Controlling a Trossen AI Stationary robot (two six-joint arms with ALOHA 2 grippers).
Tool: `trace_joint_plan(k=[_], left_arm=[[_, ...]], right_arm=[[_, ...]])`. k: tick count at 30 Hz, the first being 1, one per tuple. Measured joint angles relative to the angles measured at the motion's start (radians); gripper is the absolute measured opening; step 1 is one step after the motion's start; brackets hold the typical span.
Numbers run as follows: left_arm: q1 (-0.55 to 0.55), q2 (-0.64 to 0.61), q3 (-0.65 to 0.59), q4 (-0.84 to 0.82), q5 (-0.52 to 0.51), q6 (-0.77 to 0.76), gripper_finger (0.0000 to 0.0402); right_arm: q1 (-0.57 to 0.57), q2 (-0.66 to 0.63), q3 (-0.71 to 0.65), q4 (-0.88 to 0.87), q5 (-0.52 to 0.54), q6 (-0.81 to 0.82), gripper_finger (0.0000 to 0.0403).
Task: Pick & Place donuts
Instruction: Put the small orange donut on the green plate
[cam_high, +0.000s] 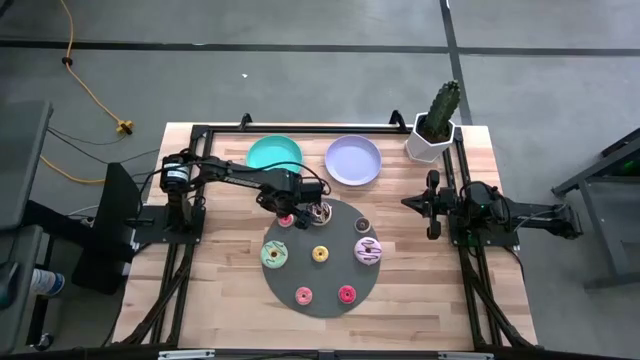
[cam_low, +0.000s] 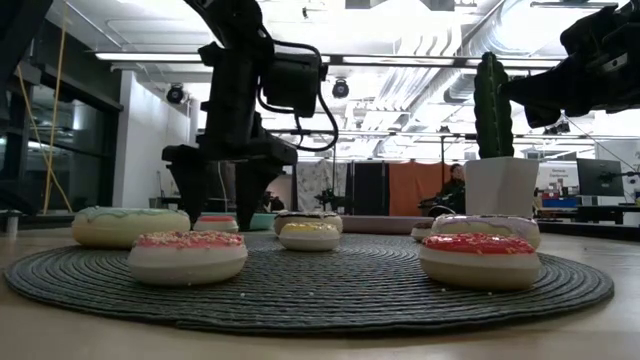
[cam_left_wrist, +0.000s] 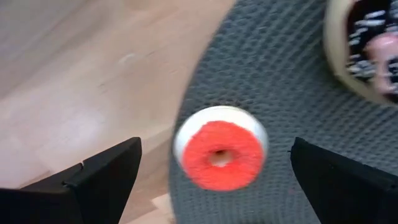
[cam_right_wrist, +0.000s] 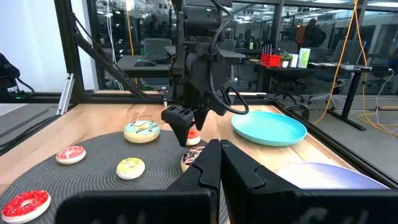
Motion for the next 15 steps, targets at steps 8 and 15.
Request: trace_joint_plan(k=[8, 15], left_arm=[[-0.002, 0.0, 0.0, 0.005, -0.011, 0.0, 0.0399], [-0.002, 0.0, 0.0, 0.025, -0.007, -0.003, 0.0399]], right_arm=[[0.0, 0.0, 0.0, 0.0, 0.0, 0.0, 0.0], [0.0, 0.0, 0.0, 0.0, 0.0, 0.0, 0.0]])
